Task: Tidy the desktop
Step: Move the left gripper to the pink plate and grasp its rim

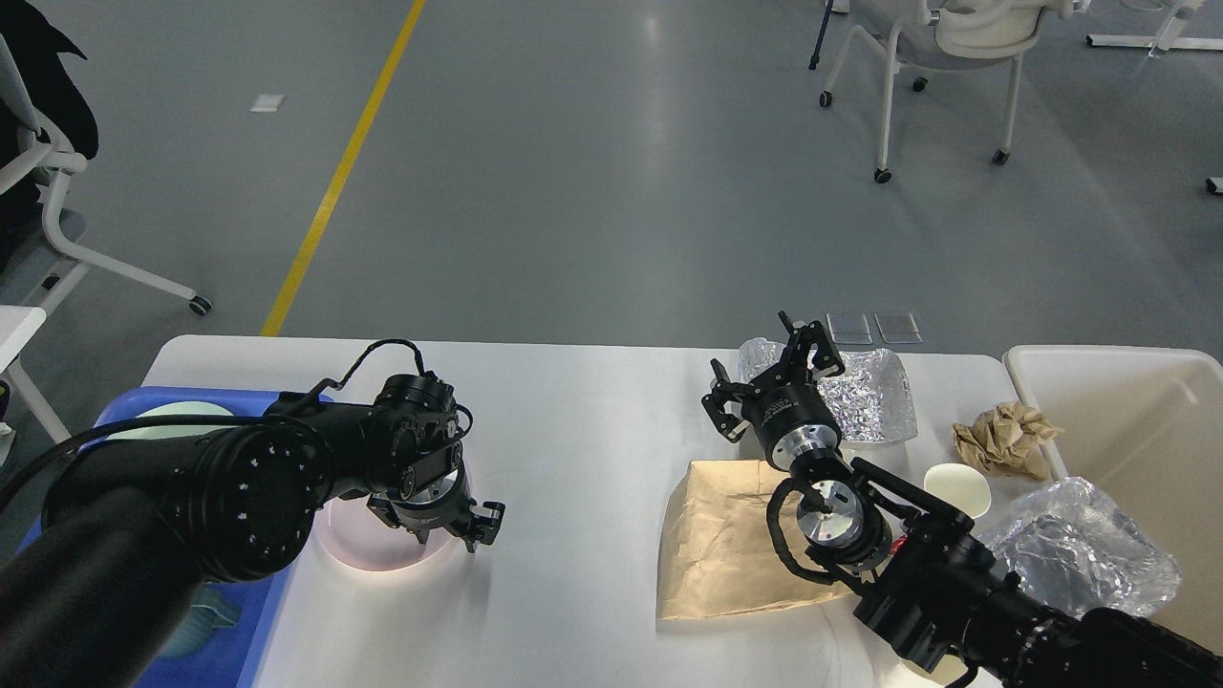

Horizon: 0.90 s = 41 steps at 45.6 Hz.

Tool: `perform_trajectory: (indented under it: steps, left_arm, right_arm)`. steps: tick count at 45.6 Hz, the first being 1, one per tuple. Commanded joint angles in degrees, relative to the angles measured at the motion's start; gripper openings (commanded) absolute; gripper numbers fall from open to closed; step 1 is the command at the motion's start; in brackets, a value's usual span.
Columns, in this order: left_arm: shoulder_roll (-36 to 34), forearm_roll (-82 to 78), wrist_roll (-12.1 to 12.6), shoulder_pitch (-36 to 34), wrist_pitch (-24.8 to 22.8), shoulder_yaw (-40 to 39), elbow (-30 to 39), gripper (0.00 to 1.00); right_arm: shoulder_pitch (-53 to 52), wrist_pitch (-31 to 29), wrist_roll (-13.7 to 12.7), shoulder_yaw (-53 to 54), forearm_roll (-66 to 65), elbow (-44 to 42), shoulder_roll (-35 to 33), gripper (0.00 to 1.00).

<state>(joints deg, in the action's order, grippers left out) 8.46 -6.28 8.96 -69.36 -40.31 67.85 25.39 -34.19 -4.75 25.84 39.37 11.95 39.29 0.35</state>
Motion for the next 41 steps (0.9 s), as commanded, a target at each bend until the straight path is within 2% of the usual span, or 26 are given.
perform_trajectory:
  steps: [1, 8, 23, 28, 33, 41]
  left_arm:
    - [-0.02, 0.04, 0.0, 0.02, -0.03, -0.17, 0.01, 0.39]
    - [-0.11, 0.04, -0.09, 0.1, -0.12, -0.17, 0.01, 0.28]
    - [-0.37, 0.04, -0.09, -0.07, 0.06, -1.84, -1.48, 0.23]
    - [-0.37, 0.04, -0.09, -0.16, -0.2, -3.16, -2.1, 0.16]
    - [-0.37, 0.04, -0.09, -0.42, -2.48, -4.74, -2.1, 0.0]
    - [-0.46, 0.13, -0.09, 0.02, -3.02, -5.18, -2.28, 0.0]
  right_arm:
    - [0.0, 0.0, 0.0, 0.0, 0.01, 0.0, 0.0, 1.0]
    - [0.0, 0.0, 0.0, 0.0, 0.01, 0.0, 0.0, 1.0]
    - [0.0, 0.0, 0.0, 0.0, 0.01, 0.0, 0.0, 1.0]
    - [0.0, 0.0, 0.0, 0.0, 0.01, 0.0, 0.0, 1.0]
    - [0.0, 0.0, 0.0, 0.0, 0.01, 0.0, 0.0, 1.0]
    - [0.0, 0.0, 0.0, 0.0, 0.01, 0.0, 0.0, 1.0]
